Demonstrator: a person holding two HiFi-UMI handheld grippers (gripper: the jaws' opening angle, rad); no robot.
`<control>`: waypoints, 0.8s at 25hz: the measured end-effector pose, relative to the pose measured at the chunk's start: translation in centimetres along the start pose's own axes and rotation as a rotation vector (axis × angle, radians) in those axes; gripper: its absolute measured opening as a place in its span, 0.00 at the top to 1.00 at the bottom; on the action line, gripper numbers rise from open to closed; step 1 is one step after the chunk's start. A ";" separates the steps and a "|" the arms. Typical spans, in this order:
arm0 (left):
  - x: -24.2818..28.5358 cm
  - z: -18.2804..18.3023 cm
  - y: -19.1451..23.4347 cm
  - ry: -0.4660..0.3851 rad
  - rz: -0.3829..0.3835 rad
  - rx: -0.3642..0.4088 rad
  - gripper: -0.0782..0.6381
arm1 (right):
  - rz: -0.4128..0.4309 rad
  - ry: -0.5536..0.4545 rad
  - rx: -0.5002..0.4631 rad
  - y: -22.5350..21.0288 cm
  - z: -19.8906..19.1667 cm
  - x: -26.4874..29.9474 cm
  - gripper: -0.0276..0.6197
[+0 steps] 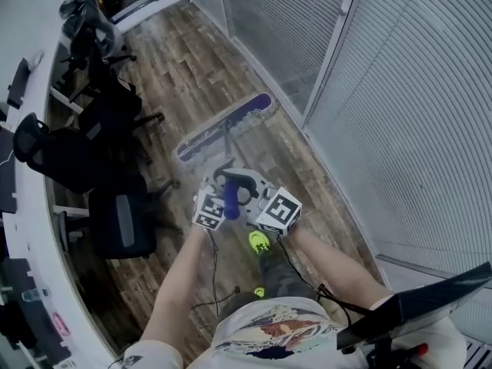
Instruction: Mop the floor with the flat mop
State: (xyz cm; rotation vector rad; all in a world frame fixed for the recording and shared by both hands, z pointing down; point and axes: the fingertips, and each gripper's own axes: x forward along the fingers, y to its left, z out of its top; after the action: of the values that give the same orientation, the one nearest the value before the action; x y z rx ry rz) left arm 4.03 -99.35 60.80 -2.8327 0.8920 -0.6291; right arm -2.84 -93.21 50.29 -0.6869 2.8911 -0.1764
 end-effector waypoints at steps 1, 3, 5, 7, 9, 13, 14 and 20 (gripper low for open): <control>0.4 -0.1 -0.1 0.001 0.002 0.000 0.71 | -0.008 0.008 0.002 -0.3 -0.2 -0.3 0.58; 0.4 -0.3 -0.9 0.000 0.009 -0.004 0.71 | -0.015 0.027 0.010 0.0 -0.6 -1.0 0.59; -0.2 -0.4 -2.1 -0.002 0.019 -0.008 0.71 | -0.024 0.038 0.018 1.2 -1.0 -1.9 0.59; -1.2 -0.8 -3.6 0.002 0.028 -0.013 0.71 | -0.043 0.045 0.007 2.7 -1.0 -2.8 0.59; -2.5 -0.9 -5.5 0.002 0.038 -0.019 0.71 | -0.057 0.065 -0.020 4.7 -0.7 -3.8 0.59; -7.1 -0.6 -10.3 -0.028 0.065 -0.042 0.71 | -0.018 0.084 -0.036 11.3 -1.1 -5.8 0.59; -8.6 -0.8 -12.0 -0.031 0.065 -0.047 0.71 | -0.016 0.087 -0.032 13.5 -1.4 -6.6 0.59; -18.4 -1.3 -23.2 -0.044 0.061 -0.071 0.71 | -0.025 0.112 -0.032 27.2 -2.6 -11.6 0.59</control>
State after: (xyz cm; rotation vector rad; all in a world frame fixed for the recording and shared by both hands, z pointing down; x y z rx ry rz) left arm 2.02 -69.80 60.55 -2.8568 1.0076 -0.5362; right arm -4.95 -63.57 50.18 -0.7420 2.9989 -0.1784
